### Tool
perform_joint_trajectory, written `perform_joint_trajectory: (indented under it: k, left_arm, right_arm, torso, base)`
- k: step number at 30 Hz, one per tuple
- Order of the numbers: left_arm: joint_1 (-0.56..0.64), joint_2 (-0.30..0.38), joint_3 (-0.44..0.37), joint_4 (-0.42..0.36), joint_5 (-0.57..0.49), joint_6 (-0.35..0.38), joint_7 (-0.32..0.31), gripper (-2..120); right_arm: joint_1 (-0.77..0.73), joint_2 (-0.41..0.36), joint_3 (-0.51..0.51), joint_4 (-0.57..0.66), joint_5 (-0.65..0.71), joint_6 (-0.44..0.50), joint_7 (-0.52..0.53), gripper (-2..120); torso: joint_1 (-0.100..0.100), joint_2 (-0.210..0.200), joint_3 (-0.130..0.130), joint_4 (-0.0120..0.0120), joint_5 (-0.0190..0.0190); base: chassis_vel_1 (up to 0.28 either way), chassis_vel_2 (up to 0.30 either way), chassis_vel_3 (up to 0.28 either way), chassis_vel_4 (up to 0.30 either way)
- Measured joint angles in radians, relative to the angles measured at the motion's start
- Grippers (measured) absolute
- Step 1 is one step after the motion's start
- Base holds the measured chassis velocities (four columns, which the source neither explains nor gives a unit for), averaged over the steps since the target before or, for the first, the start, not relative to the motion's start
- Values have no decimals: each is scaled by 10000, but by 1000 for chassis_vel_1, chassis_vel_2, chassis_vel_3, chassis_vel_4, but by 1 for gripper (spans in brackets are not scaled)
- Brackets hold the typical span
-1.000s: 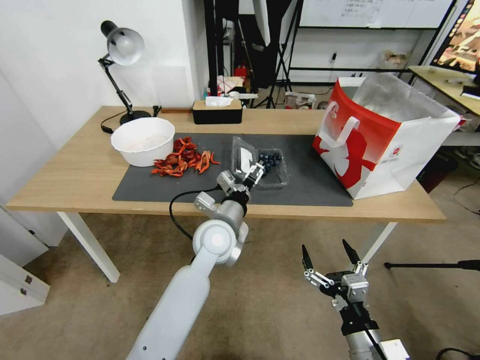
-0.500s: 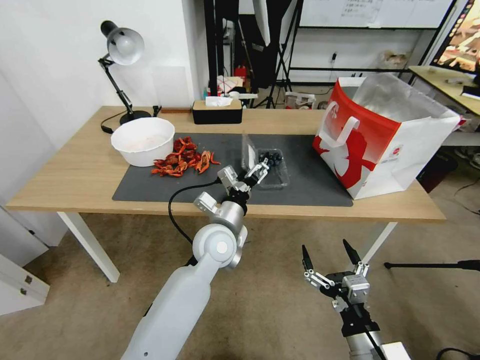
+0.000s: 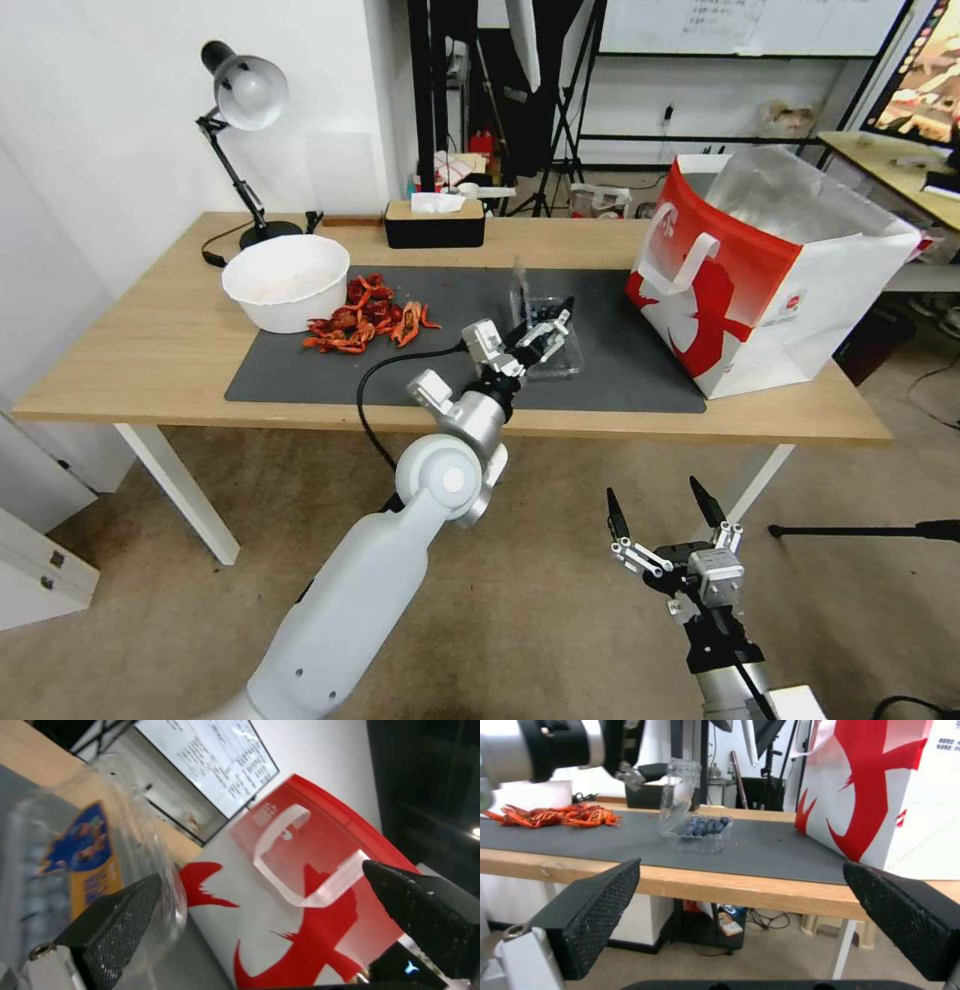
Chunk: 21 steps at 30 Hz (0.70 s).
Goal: Close the takeout container lid, then place the container into the takeout bag.
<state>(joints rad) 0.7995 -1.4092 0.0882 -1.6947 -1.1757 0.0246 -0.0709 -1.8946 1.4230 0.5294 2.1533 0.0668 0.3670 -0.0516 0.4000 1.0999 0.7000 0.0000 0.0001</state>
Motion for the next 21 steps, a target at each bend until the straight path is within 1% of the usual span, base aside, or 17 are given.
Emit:
perform_joint_trajectory:
  k: [3,4,6,8,11,12,13,15,16,17,19,20,21]
  left_arm:
    - [-357,-176,150,283,-344,362,90,100]
    - [-357,-176,150,283,-344,362,90,100]
    - [-640,-415,219,519,-864,728,-91,100]
    - [-702,-482,234,596,-973,813,-174,100]
    - [-936,-720,265,930,-1348,1186,-680,100]
    - [-936,-720,265,930,-1348,1186,-680,100]
    - [-985,-753,267,995,-1426,1282,-813,100]
    - [-1142,-833,276,1217,-1696,1567,-1392,100]
    - [-1223,-879,271,1324,-1857,1786,-1791,100]
    - [-1223,-879,271,1324,-1857,1786,-1791,100]
    - [-1303,-925,263,1448,-2005,1997,-2213,94]
    - [-1325,-940,263,1490,-2030,2054,-2358,89]
    - [-1325,-940,263,1490,-2030,2054,-2358,89]
  right_arm:
    - [2,19,17,0,7,19,0,100]
    - [2,19,17,0,7,19,0,100]
    - [5,44,29,4,20,20,0,100]
    - [6,47,35,10,25,20,-2,100]
    - [3,54,58,58,58,21,-22,100]
    - [3,54,58,58,58,21,-22,100]
    - [3,54,65,71,71,20,-24,100]
    - [12,54,93,82,103,21,-28,100]
    - [18,54,97,86,115,21,-32,100]
    - [18,54,97,86,115,21,-32,100]
    - [23,54,103,97,138,21,-57,100]
    - [26,48,106,117,176,20,-81,100]
    - [26,48,106,117,176,20,-81,100]
  torso:
    - [0,0,1,0,0]
    - [0,0,1,0,0]
    - [0,0,0,-1,0]
    - [0,0,0,-1,1]
    - [0,0,0,-1,1]
    - [0,0,0,-1,1]
    - [0,0,0,0,0]
    - [0,0,0,0,0]
    - [1,0,0,0,1]
    - [1,0,0,0,1]
    - [0,0,0,0,0]
    - [0,0,0,0,1]
    - [0,0,0,0,1]
  base:
    - [0,0,0,0]
    - [0,0,0,0]
    - [0,0,0,0]
    - [0,0,0,0]
    - [0,0,0,0]
    - [0,0,0,0]
    - [0,0,0,0]
    - [0,0,0,0]
    - [0,0,0,0]
    - [0,0,0,0]
    - [0,0,0,0]
    - [0,0,0,0]
    - [0,0,0,0]
